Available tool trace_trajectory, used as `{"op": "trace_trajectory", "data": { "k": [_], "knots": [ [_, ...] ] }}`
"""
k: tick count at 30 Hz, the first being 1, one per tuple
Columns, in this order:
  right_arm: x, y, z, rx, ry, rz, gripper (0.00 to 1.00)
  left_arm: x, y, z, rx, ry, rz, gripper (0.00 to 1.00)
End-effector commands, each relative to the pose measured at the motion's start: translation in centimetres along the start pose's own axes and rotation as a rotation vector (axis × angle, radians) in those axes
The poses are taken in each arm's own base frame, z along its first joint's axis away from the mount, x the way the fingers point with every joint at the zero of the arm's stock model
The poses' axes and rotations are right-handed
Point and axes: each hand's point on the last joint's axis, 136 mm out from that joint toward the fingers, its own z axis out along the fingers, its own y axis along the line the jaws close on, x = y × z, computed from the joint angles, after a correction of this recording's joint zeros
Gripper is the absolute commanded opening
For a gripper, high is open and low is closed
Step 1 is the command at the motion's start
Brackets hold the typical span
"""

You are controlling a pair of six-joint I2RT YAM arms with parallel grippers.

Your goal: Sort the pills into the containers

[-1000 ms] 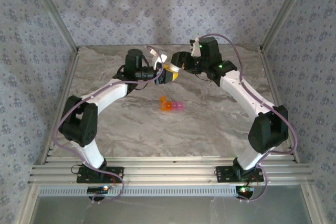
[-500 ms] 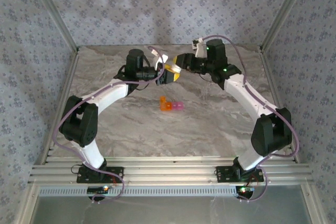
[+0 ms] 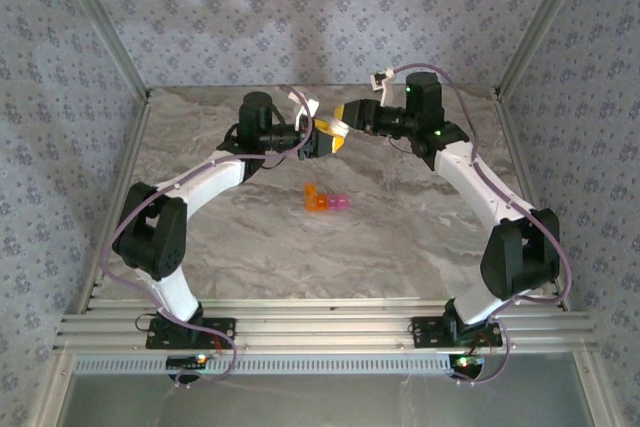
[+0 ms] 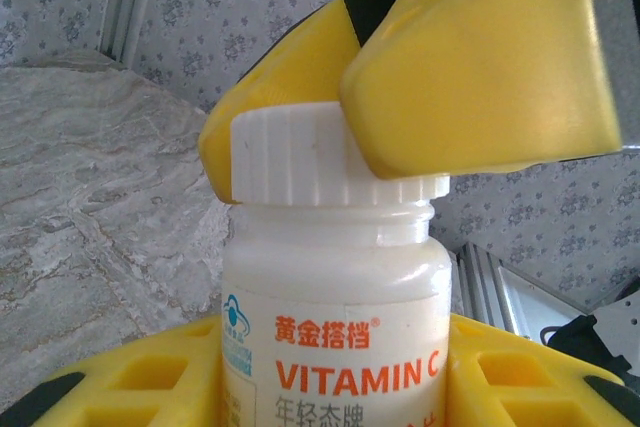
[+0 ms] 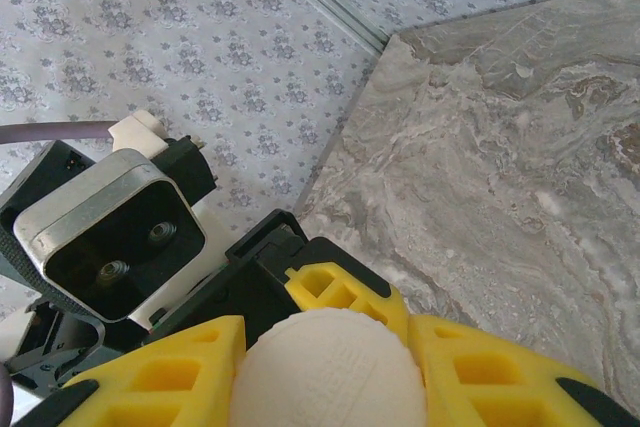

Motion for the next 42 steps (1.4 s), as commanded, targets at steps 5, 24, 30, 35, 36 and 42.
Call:
{"op": "trace_trajectory", "data": {
  "k": [5,24,30,35,36,42],
  "knots": [
    [-1.4,0.1,-0.9,0.068,-0.066,-0.008,0.65,-1.2,0.9,-1.2,-0.060,-0.026,0.062,0.00],
    [-0.7,-3.0,-1.5,0.389,-0.120,0.277,0.81,0.1,2.1,-1.7,-0.190,0.021,0.161,0.00],
    [-0.6,-1.7,0.7,0.363,-0.100,0.250,0.81,0.3,2.2,-1.5,-0.188,0.027,0.161,0.00],
    [-0.2,-1.9,2.0,0.365,-0.074,0.251,0.79,0.4,2.2,-1.5,-0.183,0.029,0.162,0.00],
    [-0.2,-2.0,2.2,0.365,-0.071,0.251,0.79,0.4,2.2,-1.5,-0.183,0.029,0.163,0.00],
    [-0.3,-2.2,2.9,0.362,-0.063,0.253,0.71,0.1,2.0,-1.4,-0.179,0.025,0.171,0.00]
  ]
}}
